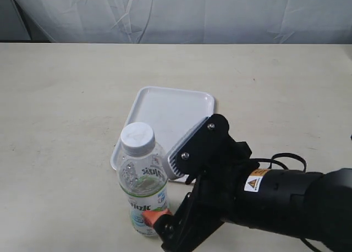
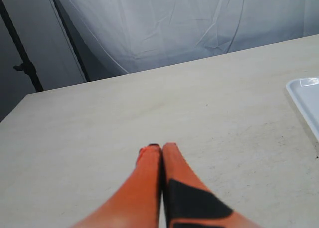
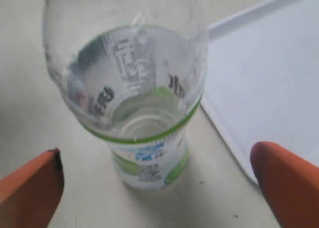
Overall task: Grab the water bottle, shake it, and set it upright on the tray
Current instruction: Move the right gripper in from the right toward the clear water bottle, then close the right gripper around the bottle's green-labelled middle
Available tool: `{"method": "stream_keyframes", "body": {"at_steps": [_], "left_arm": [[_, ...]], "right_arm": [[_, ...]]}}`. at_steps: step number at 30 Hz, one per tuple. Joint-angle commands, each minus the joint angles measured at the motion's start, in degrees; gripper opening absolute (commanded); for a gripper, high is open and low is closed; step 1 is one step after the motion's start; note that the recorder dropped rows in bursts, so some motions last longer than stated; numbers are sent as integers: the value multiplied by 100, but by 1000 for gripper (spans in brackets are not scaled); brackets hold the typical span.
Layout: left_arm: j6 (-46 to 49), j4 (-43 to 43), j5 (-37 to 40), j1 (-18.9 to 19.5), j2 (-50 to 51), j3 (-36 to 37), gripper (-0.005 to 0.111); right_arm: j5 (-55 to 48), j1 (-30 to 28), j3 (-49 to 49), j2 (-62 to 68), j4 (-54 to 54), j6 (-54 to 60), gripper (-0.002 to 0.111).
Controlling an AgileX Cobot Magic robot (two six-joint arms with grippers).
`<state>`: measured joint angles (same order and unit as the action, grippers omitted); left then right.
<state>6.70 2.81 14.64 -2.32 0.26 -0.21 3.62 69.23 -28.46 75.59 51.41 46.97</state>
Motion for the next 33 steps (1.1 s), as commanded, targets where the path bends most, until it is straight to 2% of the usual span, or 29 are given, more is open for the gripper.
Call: {"method": "stream_keyframes", "body": {"at_steps": [1,20,22,24,25,29,31,33], "left_arm": [[-17,-14,-58,-2,-26,21,0],[-17,-14,-58,-2,-26,21,0],[-17,-14,-58,-2,-26,21,0],[-17,-14,-58,-2,-26,21,0],[-17,-14,-58,-2,-26,21,0],[-17,-14,-58,-2,-26,21,0],[-17,-14,-58,-2,-26,21,0],[-17,-14,-58,-2,-26,21,0]], "right_arm": [[567,282,16,2,-98,56,104],[585,282,-907,1316,-98,-37,104],[609,282,-905,1377,-77,-45,101],[608,282,-905,1393,-63,-45,86],[571,282,-905,1393,-63,-45,71],[391,282,-905,1393,-34,-45,0],[366,282,-905,1393,66,-105,2],[305,282,-905,1393,171,-105,-1]]}}
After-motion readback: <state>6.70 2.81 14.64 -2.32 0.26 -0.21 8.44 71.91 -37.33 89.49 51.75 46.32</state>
